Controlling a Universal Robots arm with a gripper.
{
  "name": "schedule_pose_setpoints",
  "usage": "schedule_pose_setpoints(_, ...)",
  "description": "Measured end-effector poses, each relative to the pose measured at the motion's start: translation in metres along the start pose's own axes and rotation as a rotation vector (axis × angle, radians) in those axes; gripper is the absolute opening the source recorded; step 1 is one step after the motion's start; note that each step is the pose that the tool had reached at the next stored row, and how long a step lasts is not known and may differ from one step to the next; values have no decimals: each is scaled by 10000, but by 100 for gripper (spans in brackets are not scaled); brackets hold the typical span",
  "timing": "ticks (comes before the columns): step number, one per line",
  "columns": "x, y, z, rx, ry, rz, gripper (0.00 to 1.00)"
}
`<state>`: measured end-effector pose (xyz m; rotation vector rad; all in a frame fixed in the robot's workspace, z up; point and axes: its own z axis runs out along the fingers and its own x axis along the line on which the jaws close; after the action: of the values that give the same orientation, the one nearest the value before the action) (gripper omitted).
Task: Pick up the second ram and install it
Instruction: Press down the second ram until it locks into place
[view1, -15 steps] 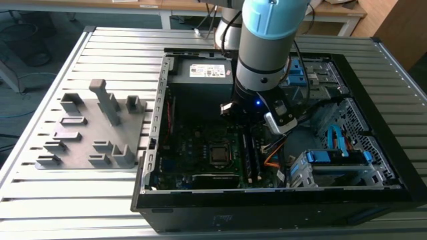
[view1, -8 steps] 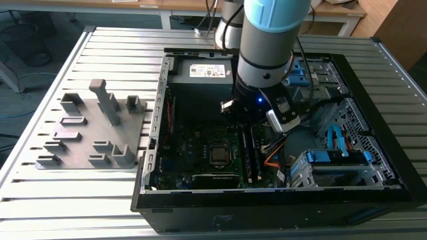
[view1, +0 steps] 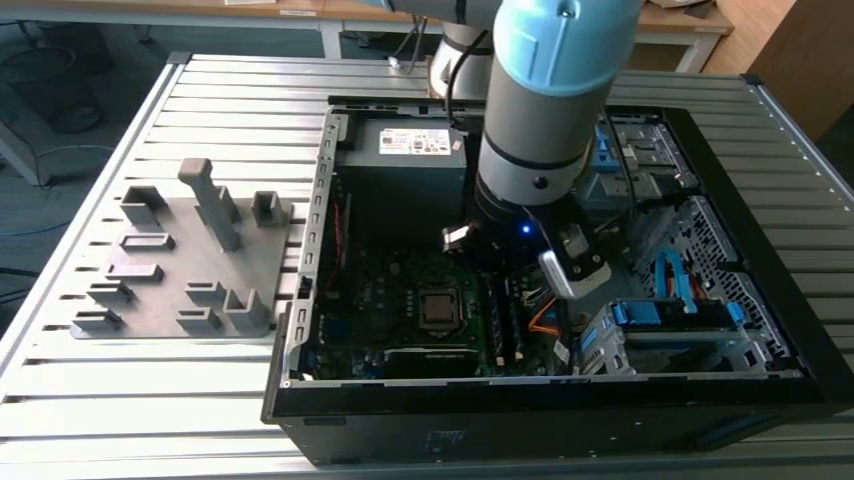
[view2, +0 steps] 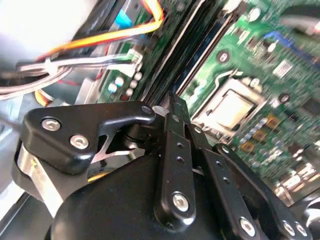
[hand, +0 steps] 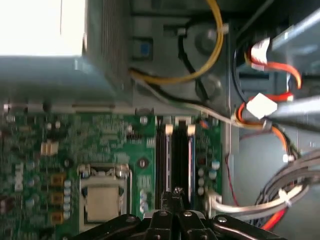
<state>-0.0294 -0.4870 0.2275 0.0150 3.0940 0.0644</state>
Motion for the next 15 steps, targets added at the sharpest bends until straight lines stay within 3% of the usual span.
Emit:
schedule_pose_setpoints(7,-2,-204,7,245,-1,-12,10)
schedule_pose_setpoints(15,4,-235,107,363,19,-16,10)
